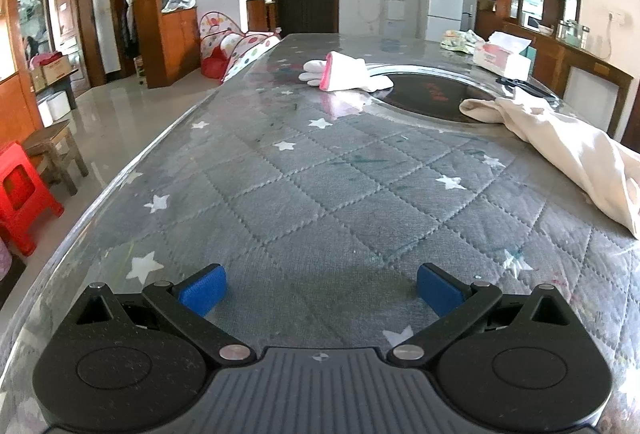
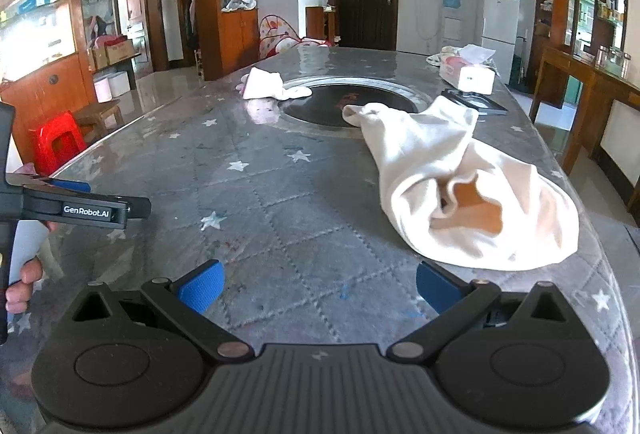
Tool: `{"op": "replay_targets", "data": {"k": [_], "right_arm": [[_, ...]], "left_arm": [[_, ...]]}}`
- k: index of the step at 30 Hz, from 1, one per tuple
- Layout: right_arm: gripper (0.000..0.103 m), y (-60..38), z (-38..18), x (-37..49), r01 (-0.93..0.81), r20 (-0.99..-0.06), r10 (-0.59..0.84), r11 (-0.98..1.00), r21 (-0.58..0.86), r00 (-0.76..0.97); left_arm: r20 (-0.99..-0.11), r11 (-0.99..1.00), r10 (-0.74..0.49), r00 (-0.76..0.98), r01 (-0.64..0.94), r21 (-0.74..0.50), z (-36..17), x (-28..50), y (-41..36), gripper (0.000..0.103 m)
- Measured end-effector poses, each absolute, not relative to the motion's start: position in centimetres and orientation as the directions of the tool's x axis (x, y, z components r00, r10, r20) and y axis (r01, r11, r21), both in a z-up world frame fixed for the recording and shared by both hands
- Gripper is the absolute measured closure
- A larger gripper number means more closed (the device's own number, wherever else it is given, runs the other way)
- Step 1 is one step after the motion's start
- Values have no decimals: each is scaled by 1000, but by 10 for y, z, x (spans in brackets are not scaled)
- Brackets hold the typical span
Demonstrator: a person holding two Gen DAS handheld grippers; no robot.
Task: Fold clothes
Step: 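Move both tools toward the cream-white garment on the table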
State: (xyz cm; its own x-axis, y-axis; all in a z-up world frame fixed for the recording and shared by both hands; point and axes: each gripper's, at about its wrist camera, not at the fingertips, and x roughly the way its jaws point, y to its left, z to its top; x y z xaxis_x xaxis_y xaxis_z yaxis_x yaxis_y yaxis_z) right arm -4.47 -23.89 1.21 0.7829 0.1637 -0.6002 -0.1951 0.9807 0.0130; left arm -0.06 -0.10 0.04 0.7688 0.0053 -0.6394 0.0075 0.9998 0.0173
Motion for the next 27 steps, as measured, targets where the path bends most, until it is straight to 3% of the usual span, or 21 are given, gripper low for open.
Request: {"op": "replay_targets", "data": {"k": [27], "right_arm": [[0, -256, 14, -77, -55, -621, 85, 996, 67, 779]], "left_arm": [[-685, 988, -97, 722, 156, 24, 28, -30, -66, 0]]}}
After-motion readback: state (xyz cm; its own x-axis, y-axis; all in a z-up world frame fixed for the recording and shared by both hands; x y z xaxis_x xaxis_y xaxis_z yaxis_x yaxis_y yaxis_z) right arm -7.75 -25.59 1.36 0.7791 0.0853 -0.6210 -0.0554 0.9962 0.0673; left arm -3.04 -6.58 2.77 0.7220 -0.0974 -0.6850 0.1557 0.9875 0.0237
